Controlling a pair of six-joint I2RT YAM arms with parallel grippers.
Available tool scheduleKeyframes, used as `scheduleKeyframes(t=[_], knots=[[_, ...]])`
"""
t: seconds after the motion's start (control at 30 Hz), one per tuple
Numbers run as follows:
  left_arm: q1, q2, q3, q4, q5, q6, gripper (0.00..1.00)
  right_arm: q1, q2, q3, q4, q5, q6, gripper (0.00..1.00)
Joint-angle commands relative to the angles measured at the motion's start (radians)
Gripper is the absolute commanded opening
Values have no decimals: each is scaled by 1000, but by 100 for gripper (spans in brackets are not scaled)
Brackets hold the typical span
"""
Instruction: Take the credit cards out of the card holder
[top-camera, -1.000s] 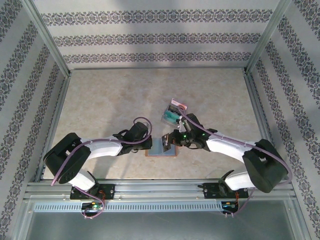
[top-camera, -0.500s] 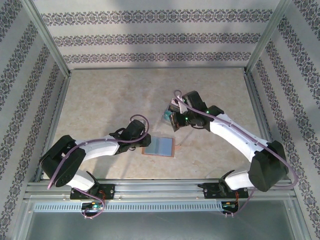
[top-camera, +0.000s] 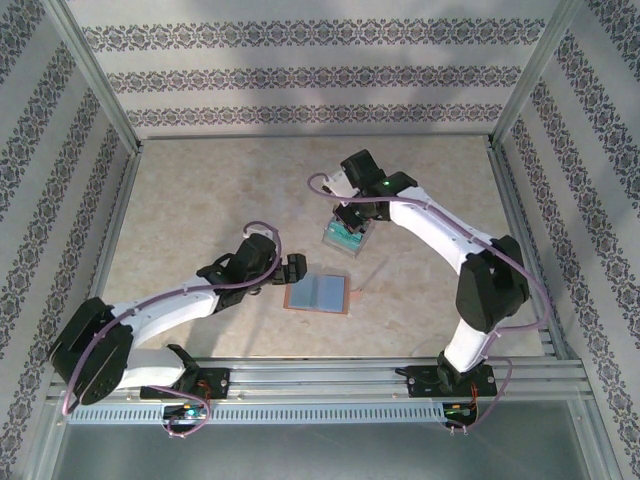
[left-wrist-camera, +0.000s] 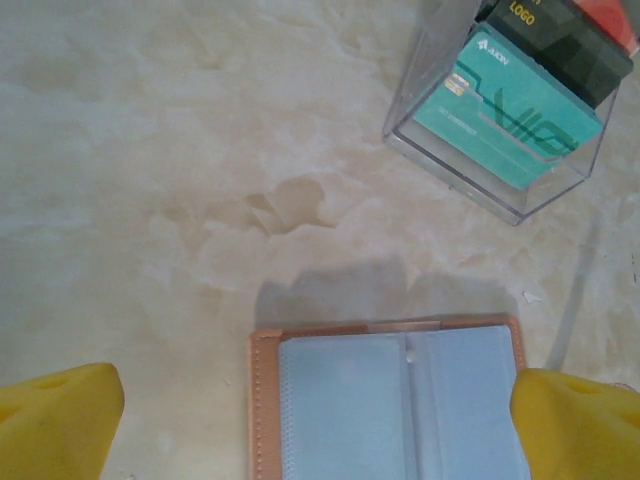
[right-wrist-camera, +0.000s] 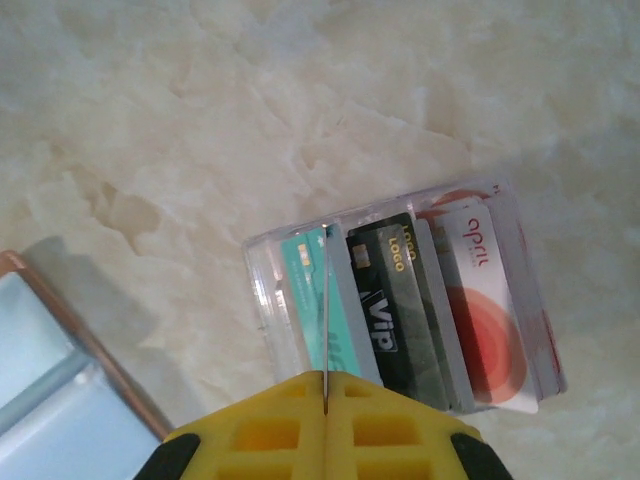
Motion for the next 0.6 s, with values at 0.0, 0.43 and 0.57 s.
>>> scheduleKeyframes(t=[0.0, 0.43, 0.57], knots=[[17, -46, -25, -74, -64, -4, 99, -20, 41, 52, -28, 44, -118, 0], [41, -127, -62, -119, -127, -28, 99, -61, 130, 84, -13, 19, -184, 0], [47, -141, -70, -121, -129, -32, 99, -65, 151, 86, -9, 22, -191, 0]])
